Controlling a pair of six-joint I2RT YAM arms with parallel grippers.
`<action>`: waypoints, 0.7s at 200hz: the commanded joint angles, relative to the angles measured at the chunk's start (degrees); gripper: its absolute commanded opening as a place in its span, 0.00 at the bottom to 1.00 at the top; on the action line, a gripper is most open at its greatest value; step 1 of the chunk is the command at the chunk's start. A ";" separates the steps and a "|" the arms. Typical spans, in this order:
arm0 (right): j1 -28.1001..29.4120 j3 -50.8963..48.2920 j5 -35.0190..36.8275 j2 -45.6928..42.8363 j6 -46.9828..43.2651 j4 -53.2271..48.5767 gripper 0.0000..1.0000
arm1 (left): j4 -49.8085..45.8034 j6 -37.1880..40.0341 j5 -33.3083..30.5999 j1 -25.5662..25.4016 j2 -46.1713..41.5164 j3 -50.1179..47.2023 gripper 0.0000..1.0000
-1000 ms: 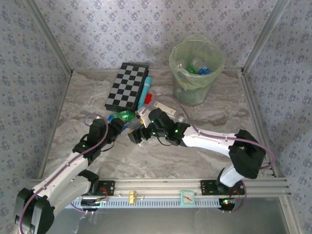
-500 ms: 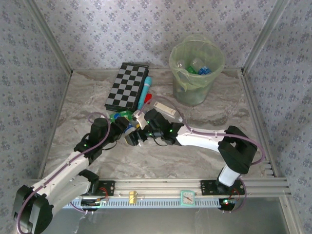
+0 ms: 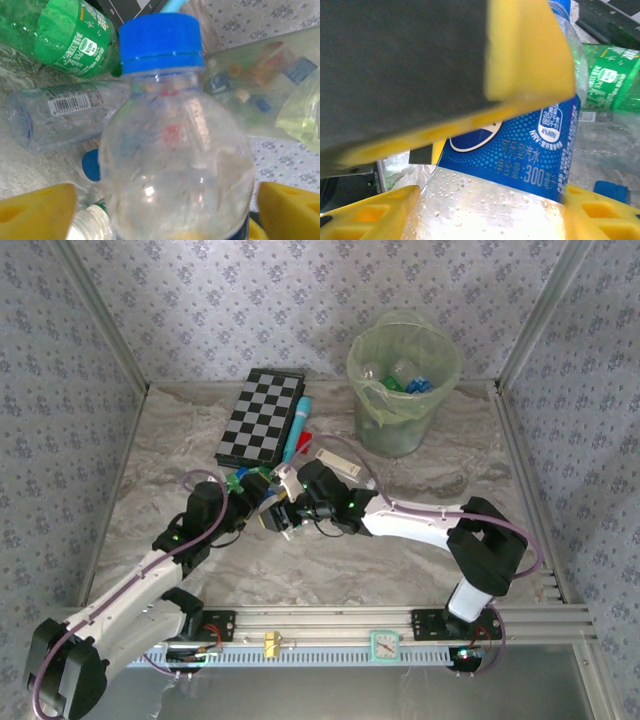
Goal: Put the plastic bottles in the bin
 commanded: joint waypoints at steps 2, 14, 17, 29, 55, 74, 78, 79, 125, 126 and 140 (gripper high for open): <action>-0.85 0.56 0.66 -0.06 0.44 0.63 0.57 | -2.05 1.85 -2.18 -0.34 -1.08 3.51 1.00; -1.35 0.00 1.03 -0.62 0.44 0.27 0.57 | -2.90 2.73 -3.26 -0.04 -1.55 4.07 1.00; -1.50 -0.12 1.11 -0.79 0.44 0.22 0.57 | -3.07 2.92 -3.45 0.09 -1.64 4.17 1.00; -2.00 -0.76 1.62 -1.63 0.30 -0.58 0.57 | -3.62 3.67 -4.06 0.81 -2.01 4.58 1.00; -3.55 -2.69 3.83 -4.73 -0.78 -2.92 0.57 | -4.22 4.72 -3.45 3.35 -2.37 4.55 1.00; -5.41 -4.15 5.05 -8.36 -1.72 -4.67 0.56 | -5.50 5.96 -3.16 4.95 -2.37 4.54 1.00; -5.79 -4.40 5.27 -9.22 -2.02 -5.19 0.56 | -5.74 6.27 -3.16 5.21 -2.37 4.48 1.00; -5.88 -4.38 5.34 -9.46 -2.11 -5.35 0.56 | -5.79 6.30 -3.16 5.24 -2.37 4.47 1.00; -11.70 -2.79 7.72 -20.23 -7.29 -13.05 0.55 | -6.88 9.51 -3.17 5.99 -1.32 3.50 1.00; -11.83 -2.70 7.84 -20.55 -7.38 -13.18 0.55 | -6.89 9.54 -3.16 6.03 -1.32 3.49 1.00; -13.98 -1.43 8.36 -23.69 -8.83 -15.33 0.54 | -6.89 10.45 -2.77 5.99 -0.68 3.24 1.00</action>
